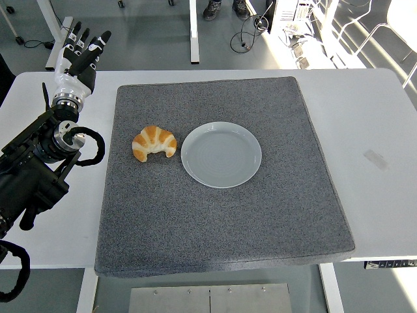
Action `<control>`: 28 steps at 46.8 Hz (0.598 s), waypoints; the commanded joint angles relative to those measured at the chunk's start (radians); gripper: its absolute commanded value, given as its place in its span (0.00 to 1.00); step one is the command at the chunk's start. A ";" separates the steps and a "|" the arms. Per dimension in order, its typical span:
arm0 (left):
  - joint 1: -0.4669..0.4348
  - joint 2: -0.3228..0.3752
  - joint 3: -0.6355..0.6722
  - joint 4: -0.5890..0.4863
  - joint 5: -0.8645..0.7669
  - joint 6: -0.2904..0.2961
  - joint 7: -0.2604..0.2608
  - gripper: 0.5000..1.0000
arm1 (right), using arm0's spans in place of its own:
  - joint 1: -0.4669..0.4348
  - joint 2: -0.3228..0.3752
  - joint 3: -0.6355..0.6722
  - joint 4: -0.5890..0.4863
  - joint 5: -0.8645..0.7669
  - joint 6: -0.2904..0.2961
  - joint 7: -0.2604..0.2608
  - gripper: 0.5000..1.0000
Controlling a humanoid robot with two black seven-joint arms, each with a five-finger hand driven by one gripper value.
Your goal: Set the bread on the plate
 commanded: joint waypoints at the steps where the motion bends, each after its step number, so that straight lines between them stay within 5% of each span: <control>1: 0.000 0.002 0.001 0.000 0.001 0.000 0.000 0.97 | -0.001 0.000 0.000 0.000 0.000 0.000 0.000 1.00; 28: -0.005 0.006 0.001 0.000 0.004 0.000 0.001 0.97 | -0.001 0.000 0.000 0.000 0.000 0.000 0.000 1.00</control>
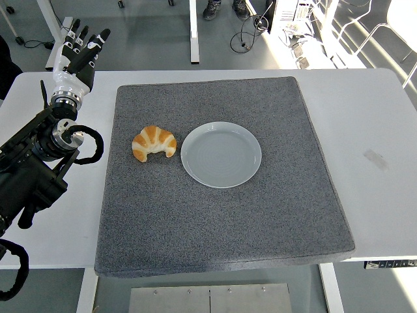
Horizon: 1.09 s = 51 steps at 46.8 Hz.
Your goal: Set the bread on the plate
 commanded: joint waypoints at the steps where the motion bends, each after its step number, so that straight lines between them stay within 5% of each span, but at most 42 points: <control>1: 0.001 0.000 0.000 0.000 0.000 0.000 -0.001 0.97 | 0.000 0.000 0.000 0.000 0.000 0.000 0.000 1.00; 29: -0.005 0.002 0.006 -0.001 0.001 -0.001 0.005 0.98 | 0.000 0.000 0.000 0.000 0.000 0.000 0.000 1.00; 51: -0.091 0.115 0.282 -0.018 0.001 0.000 0.062 0.97 | 0.000 0.000 -0.002 0.000 0.000 0.000 0.000 1.00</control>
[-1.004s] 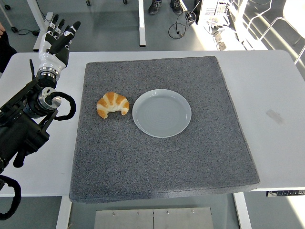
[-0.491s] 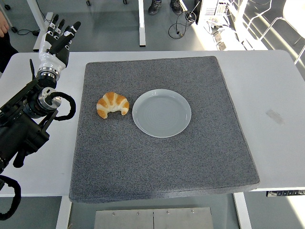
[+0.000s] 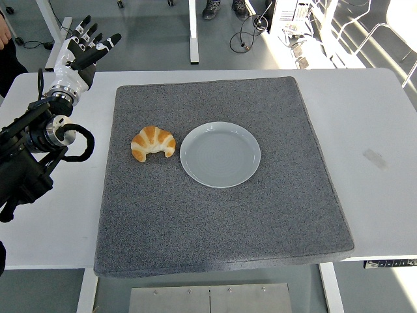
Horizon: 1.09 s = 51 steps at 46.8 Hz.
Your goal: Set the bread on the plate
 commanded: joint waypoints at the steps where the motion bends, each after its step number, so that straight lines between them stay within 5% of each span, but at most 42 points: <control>1: -0.030 0.025 0.061 -0.002 0.001 0.000 0.015 0.97 | -0.001 0.000 0.000 0.000 0.000 0.000 0.000 1.00; 13: -0.125 0.097 0.315 -0.060 0.064 0.003 0.056 0.97 | -0.001 0.000 0.000 0.000 0.000 0.000 0.000 1.00; 33: -0.142 0.226 0.346 -0.272 0.361 0.005 0.117 0.97 | -0.001 0.000 0.000 0.000 0.000 0.000 0.000 1.00; 51: -0.167 0.274 0.524 -0.415 0.605 0.002 0.188 0.97 | -0.001 0.000 0.000 0.000 0.000 0.000 0.000 1.00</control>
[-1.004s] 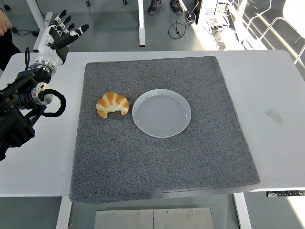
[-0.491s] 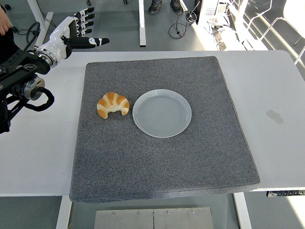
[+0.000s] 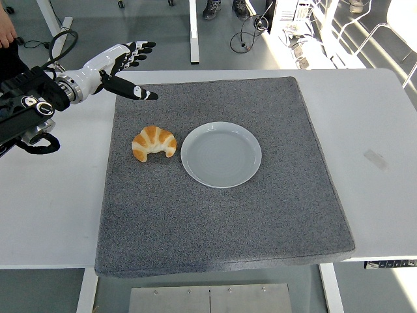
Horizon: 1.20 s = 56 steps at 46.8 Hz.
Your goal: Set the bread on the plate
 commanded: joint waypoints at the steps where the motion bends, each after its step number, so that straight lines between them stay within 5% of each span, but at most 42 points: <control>1: 0.006 -0.002 0.031 -0.024 0.042 0.001 0.008 0.97 | 0.001 0.000 0.000 0.000 0.000 0.000 0.000 1.00; 8: 0.006 0.008 0.058 -0.106 0.095 0.003 0.028 0.97 | 0.001 0.000 0.000 0.000 0.000 0.000 0.000 1.00; 18: 0.007 0.025 0.070 -0.146 0.208 0.003 0.147 0.97 | -0.001 0.000 0.000 0.000 0.000 0.000 0.000 1.00; 36: 0.021 0.025 0.081 -0.147 0.317 0.003 0.197 0.95 | 0.001 0.000 0.000 0.000 0.000 0.000 0.000 1.00; 47: 0.037 0.025 0.100 -0.146 0.377 0.004 0.221 0.86 | -0.001 0.000 0.000 0.000 0.000 0.000 0.000 1.00; 56: 0.040 0.018 0.130 -0.144 0.380 0.010 0.224 0.67 | -0.001 0.000 -0.001 0.000 0.000 0.000 0.000 1.00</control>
